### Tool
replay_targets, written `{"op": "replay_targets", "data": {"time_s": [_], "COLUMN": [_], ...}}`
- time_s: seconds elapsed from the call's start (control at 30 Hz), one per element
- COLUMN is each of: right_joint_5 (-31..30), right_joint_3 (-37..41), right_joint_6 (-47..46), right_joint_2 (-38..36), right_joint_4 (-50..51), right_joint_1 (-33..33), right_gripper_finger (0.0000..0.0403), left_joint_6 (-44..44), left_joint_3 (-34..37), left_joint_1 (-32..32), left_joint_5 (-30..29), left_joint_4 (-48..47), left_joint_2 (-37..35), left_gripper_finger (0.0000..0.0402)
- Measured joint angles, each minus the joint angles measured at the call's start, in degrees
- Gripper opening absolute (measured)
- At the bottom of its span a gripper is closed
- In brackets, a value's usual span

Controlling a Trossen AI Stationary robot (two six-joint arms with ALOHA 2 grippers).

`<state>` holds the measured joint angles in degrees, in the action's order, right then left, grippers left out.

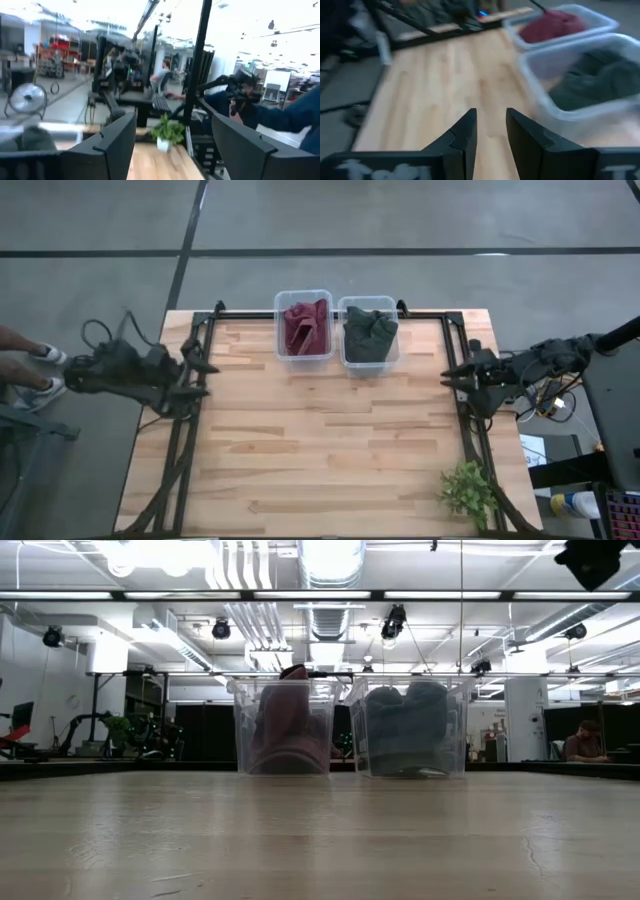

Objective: Pick & Place hat
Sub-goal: Return to Home Position

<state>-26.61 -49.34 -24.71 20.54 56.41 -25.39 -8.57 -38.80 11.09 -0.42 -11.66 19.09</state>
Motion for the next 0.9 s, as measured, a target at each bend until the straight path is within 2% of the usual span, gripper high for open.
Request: {"op": "replay_targets", "data": {"time_s": [0.1,0.27,0.4,0.5,0.63,0.9], "right_joint_5": [2.7,5.2,7.4,8.3,6.9,6.3], "right_joint_3": [5.3,12.7,13.9,13.9,15.4,28.6], "right_joint_6": [2.3,4.2,6.3,6.8,6.0,6.3], "right_joint_2": [-5.8,-15.3,-20.3,-20.5,-18.2,-17.5], "right_joint_4": [-6.0,-12.3,-15.4,-15.2,-17.4,-36.4], "right_joint_1": [0.0,0.0,0.0,0.0,0.1,0.1], "right_gripper_finger": [0.01,0.01,0.01,0.01,0.01,0.01], "left_joint_6": [-2.3,-3.9,-4.5,-7.6,-8.1,-7.9], "left_joint_3": [6.2,16.4,22.6,26.7,31.2,36.3], "left_joint_1": [0.0,0.0,0.0,0.0,0.0,0.0], "left_joint_5": [0.6,1.5,1.4,0.6,0.4,0.1], "left_joint_4": [1.9,12.4,14.9,14.6,20.6,25.5], "left_joint_2": [-4.7,-12.2,-16.7,-18.4,-19.0,-19.0], "left_gripper_finger": [0.0255,0.0255,0.0255,0.0255,0.0255,0.0255]}}
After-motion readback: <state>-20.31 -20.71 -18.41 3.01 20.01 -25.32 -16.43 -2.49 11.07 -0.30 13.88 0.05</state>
